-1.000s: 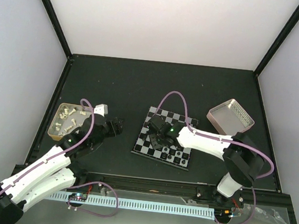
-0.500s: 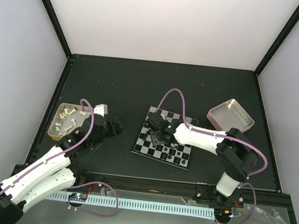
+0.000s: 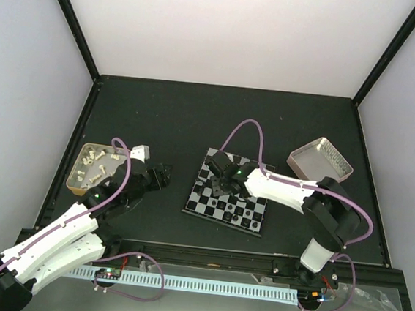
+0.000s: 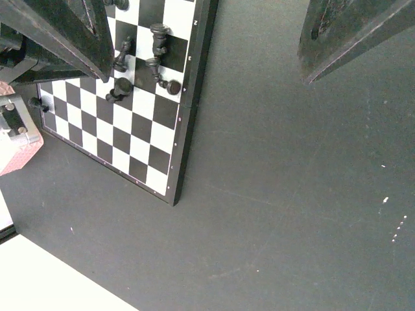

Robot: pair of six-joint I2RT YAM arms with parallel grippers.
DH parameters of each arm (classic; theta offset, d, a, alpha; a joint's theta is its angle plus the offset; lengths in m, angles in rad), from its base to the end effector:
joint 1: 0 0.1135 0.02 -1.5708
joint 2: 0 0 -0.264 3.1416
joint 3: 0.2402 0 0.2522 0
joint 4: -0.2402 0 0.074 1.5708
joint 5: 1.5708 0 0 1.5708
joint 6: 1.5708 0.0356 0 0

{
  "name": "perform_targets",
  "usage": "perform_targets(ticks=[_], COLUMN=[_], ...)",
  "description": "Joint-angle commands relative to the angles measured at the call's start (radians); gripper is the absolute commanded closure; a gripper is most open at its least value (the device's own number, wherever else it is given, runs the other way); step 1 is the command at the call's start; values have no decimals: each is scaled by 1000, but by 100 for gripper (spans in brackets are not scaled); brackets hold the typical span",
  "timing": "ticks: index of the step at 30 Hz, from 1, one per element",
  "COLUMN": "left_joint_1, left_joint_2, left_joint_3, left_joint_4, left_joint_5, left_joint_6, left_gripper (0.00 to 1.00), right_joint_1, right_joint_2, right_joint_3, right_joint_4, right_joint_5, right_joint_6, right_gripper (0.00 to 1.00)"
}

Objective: Set up the chess pieces on the board
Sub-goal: Pick up the chess piece from the chessboard.

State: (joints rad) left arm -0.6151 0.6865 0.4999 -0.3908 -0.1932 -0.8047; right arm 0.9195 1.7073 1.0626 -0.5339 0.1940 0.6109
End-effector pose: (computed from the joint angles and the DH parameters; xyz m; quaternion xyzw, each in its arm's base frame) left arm 0.1337 -0.0861 0.2349 -0.1286 0.8668 -0.2448 0.4150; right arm 0.2052 0.2578 0.1751 -0.1314 0.9675 0.0658 0.2057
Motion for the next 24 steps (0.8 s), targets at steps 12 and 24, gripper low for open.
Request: perform_targets(ticks=[12, 24], left_joint_1=[8, 9], left_joint_2=[-13, -14], left_joint_3=[-7, -6], left_joint_4=[1, 2], left_joint_5=[5, 4], left_joint_6=[-7, -7], left_gripper=[21, 21], right_joint_1=[-22, -23], right_joint_2=[40, 37], right_joint_3=[32, 33], right_joint_4=[69, 97], right_joint_5=[-73, -136], right_joint_6=[19, 18], right_gripper=[61, 61])
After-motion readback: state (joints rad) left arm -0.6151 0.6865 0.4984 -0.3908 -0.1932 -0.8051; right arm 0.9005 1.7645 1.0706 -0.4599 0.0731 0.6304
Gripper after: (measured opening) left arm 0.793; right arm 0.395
